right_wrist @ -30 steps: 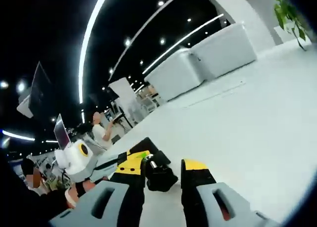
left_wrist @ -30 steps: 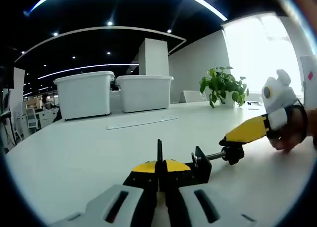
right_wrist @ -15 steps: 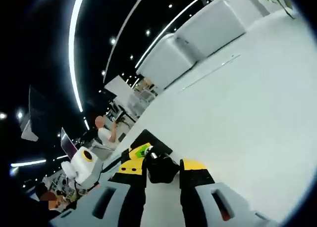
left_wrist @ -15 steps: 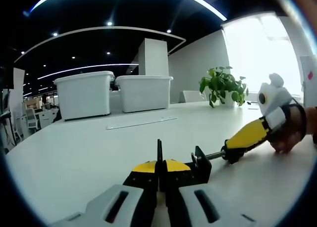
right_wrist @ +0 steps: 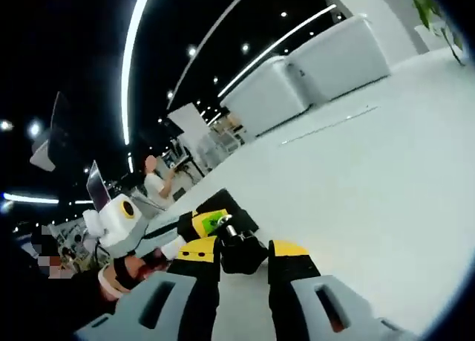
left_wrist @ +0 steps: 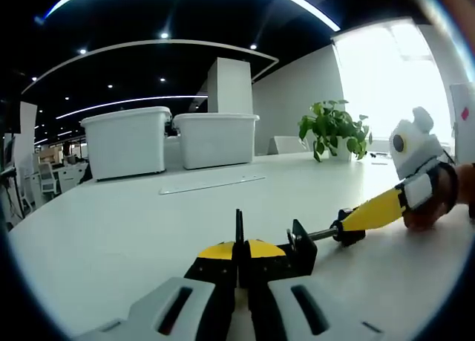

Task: Clamp the fixed fixture on the desktop, loosen the retaining clip, secure it to the edge of the desk, and tighten the retaining clip.

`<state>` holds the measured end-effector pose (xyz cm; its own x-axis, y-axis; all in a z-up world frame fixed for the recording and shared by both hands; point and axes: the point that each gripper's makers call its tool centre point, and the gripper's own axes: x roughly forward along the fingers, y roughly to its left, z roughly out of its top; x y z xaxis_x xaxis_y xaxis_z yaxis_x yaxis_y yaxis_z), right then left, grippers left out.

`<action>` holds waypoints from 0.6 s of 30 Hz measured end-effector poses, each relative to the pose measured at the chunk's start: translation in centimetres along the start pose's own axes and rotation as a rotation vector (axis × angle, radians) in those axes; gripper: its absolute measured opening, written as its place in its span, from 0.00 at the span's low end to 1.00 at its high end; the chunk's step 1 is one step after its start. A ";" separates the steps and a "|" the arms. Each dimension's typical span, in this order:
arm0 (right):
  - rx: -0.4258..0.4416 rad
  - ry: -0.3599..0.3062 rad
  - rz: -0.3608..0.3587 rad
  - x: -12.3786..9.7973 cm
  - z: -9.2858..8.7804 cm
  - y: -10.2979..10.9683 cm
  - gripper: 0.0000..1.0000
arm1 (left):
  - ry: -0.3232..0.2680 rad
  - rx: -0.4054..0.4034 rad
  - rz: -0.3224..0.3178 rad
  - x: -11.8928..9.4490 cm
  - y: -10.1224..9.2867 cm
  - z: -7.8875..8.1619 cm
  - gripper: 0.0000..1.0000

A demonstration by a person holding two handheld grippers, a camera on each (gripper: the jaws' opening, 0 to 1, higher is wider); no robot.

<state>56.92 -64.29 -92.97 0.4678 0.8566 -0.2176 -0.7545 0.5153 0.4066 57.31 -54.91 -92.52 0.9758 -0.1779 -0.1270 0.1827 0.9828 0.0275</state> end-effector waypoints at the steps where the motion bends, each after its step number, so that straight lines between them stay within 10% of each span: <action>1: -0.035 -0.001 -0.004 0.0 0.0 0.1 0.23 | 0.000 0.000 0.000 0.0 0.0 0.0 0.04; 18: -0.602 -0.088 -0.070 0.1 0.5 0.4 0.23 | 0.000 -0.003 0.005 0.0 0.1 0.0 0.04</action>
<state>56.90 -64.02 -92.34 0.5427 0.8279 -0.1415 -0.8362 0.5166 -0.1840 57.30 -54.81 -92.55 0.9767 -0.1729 -0.1270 0.1774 0.9838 0.0256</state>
